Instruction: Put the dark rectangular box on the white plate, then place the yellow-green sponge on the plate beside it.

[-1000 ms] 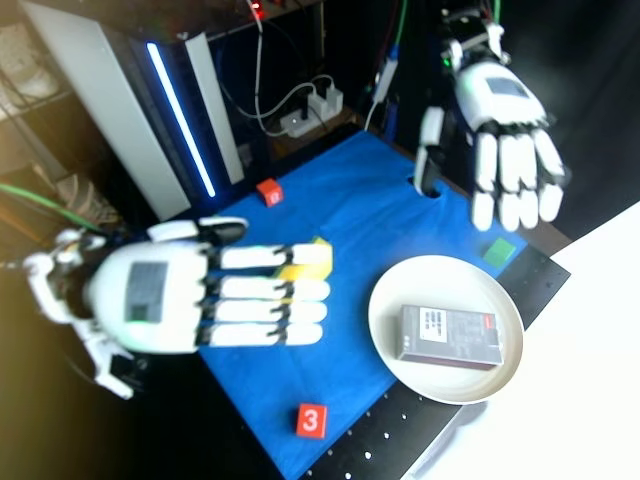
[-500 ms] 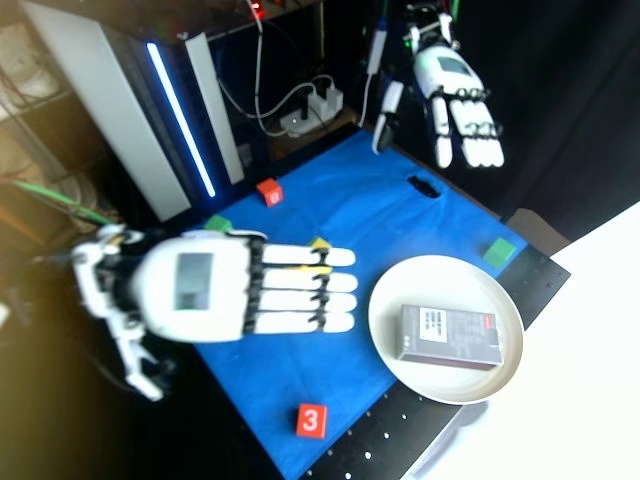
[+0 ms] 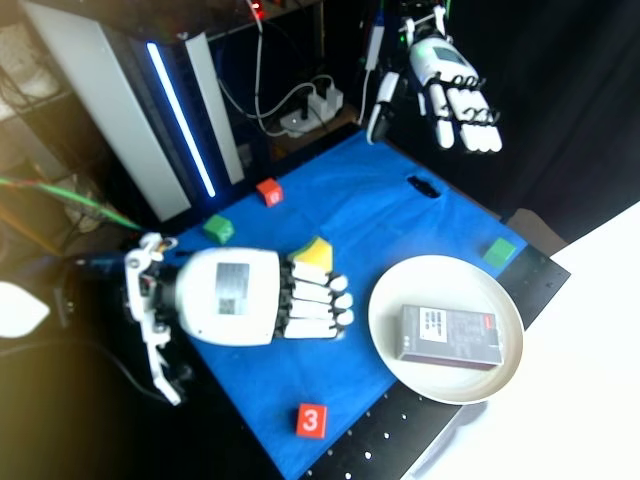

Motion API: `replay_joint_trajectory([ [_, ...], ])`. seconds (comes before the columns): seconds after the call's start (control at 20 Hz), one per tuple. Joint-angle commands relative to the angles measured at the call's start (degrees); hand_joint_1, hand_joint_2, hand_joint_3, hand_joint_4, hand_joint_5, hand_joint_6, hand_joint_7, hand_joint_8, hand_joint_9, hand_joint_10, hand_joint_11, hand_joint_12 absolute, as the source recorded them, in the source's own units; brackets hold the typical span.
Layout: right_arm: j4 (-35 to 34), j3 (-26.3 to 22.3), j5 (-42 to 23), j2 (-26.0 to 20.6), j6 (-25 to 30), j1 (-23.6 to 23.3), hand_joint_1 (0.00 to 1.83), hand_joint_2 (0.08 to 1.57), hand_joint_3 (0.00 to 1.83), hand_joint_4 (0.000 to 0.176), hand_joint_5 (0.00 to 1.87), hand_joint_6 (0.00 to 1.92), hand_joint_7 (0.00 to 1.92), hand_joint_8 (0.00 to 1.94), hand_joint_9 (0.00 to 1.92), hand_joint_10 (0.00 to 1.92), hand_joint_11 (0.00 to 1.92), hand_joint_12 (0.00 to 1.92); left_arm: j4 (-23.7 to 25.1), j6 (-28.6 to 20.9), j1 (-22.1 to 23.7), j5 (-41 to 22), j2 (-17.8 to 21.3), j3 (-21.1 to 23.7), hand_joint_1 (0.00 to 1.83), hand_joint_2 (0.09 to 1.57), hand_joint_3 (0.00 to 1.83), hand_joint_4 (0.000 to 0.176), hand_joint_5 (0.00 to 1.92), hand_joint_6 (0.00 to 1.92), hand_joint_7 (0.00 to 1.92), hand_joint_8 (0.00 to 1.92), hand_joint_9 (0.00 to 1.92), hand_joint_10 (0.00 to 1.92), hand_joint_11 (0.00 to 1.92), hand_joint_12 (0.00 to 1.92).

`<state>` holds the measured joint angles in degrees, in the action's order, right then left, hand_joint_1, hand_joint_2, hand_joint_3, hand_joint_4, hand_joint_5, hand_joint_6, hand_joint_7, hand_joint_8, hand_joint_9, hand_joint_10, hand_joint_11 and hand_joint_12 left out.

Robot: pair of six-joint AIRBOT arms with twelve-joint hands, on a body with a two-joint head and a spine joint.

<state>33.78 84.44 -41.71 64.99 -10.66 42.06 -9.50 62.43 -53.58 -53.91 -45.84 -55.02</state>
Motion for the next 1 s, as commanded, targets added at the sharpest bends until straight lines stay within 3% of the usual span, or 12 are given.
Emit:
replay_joint_trajectory([
  [0.0, -2.52, 0.27, -5.22, 0.04, 0.21, -1.02, 1.15, 0.9, 0.0, 0.0, 0.87, 1.37, 1.0, 1.72, 1.05, 1.9, 1.07, 1.92, -0.36, -0.09, 0.38, -6.93, 0.1, 0.1, 0.83, 0.85, 0.0, 0.132, 0.0, 0.0, 0.0, 0.0, 0.0, 0.0, 0.0, 0.0],
  [0.15, -2.62, 0.41, -5.22, 0.05, 0.21, -1.24, 1.2, 0.97, 0.0, 0.0, 0.78, 1.83, 1.06, 1.89, 1.21, 1.92, 1.24, 1.92, -0.69, -0.11, 0.06, -7.19, 0.09, 0.21, 0.84, 0.87, 0.01, 0.137, 0.0, 0.0, 0.0, 0.0, 0.0, 0.0, 0.0, 0.0],
  [0.25, -2.9, 0.58, -5.23, 0.04, 0.22, -2.18, 1.21, 0.99, 0.0, 0.0, 0.77, 1.73, 1.05, 1.86, 1.19, 1.92, 1.27, 1.92, -0.82, -0.23, -0.12, -7.38, 0.08, 0.23, 0.84, 0.86, 0.0, 0.142, 0.0, 0.0, 0.0, 0.0, 0.0, 0.0, 0.0, 0.0],
  [0.3, -2.9, 0.7, -5.23, 0.02, 0.22, -3.22, 1.23, 1.03, 0.01, 0.0, 0.76, 1.62, 0.97, 1.7, 1.07, 1.86, 1.11, 1.92, -0.85, -0.36, -0.29, -7.53, 0.09, 0.26, 0.84, 0.86, 0.0, 0.137, 0.0, 0.0, 0.0, 0.0, 0.0, 0.0, 0.0, 0.0],
  [0.35, -2.9, 0.85, -5.25, 0.01, 0.21, -4.51, 1.16, 1.11, 0.04, 0.0, 0.87, 1.27, 0.94, 1.62, 1.01, 1.84, 1.03, 1.92, -0.94, -0.45, -0.48, -7.69, 0.09, 0.27, 0.82, 0.86, 0.0, 0.135, 0.0, 0.0, 0.0, 0.0, 0.0, 0.0, 0.0, 0.0],
  [0.4, -2.93, 1.06, -5.25, 0.02, 0.2, -5.67, 1.14, 1.15, 0.03, 0.0, 0.86, 1.23, 0.91, 1.61, 0.97, 1.83, 0.99, 1.92, -0.99, -0.53, -0.61, -7.81, 0.08, 0.3, 0.85, 0.86, 0.0, 0.125, 0.0, 0.0, 0.0, 0.0, 0.0, 0.0, 0.0, 0.0],
  [0.45, -3.03, 1.55, -5.26, 0.26, 0.19, -7.22, 1.19, 1.12, 0.01, 0.0, 0.73, 1.49, 0.82, 1.83, 0.92, 1.9, 0.98, 1.92, -1.02, -0.56, -0.69, -7.91, 0.01, 0.32, 0.86, 0.86, 0.0, 0.121, 0.0, 0.0, 0.0, 0.0, 0.0, 0.0, 0.0, 0.0],
  [0.55, -4.09, 3.39, -5.26, 1.88, 0.18, -8.82, 1.2, 1.11, 0.0, 0.0, 0.68, 1.56, 0.76, 1.9, 0.87, 1.92, 0.94, 1.92, -1.1, -0.58, -0.73, -7.93, -0.11, 0.32, 0.86, 0.86, 0.0, 0.122, 0.01, 0.0, 0.0, 0.0, 0.0, 0.0, 0.0, 0.0],
  [0.6, -5.1, 5.13, -5.26, 3.54, 0.17, -10.0, 1.12, 1.17, 0.0, 0.0, 0.86, 1.22, 0.75, 1.62, 0.75, 1.8, 0.75, 1.92, -1.11, -0.58, -0.75, -7.93, -0.18, 0.32, 0.87, 0.86, 0.0, 0.113, 0.0, 0.0, 0.0, 0.0, 0.0, 0.0, 0.0, 0.0],
  [0.7, -6.52, 8.03, -5.23, 6.28, 0.16, -11.53, 1.12, 1.17, 0.0, 0.0, 0.86, 1.2, 0.81, 1.5, 0.86, 1.71, 0.85, 1.92, -1.11, -0.61, -0.75, -8.08, -0.26, 0.31, 0.88, 0.86, 0.0, 0.123, 0.0, 0.0, 0.0, 0.0, 0.0, 0.0, 0.0, 0.0],
  [0.85, -8.91, 13.15, -2.65, 11.49, 0.15, -13.96, 1.13, 1.16, 0.0, 0.0, 0.89, 1.17, 0.78, 1.42, 0.81, 1.62, 0.79, 1.85, -1.1, -0.8, -0.74, -8.08, -0.55, 0.1, 0.86, 0.86, 0.0, 0.108, 0.0, 0.0, 0.0, 0.0, 0.0, 0.0, 0.0, 0.0],
  [0.95, -10.08, 15.51, -1.17, 13.9, 0.15, -14.81, 1.2, 1.16, 0.0, 0.0, 0.86, 1.27, 0.95, 1.02, 0.82, 1.23, 0.71, 1.63, -1.06, -1.17, -0.74, -8.01, -0.81, -0.12, 0.86, 0.86, 0.0, 0.107, 0.01, 0.0, 0.0, 0.0, 0.0, 0.0, 0.0, 0.0],
])
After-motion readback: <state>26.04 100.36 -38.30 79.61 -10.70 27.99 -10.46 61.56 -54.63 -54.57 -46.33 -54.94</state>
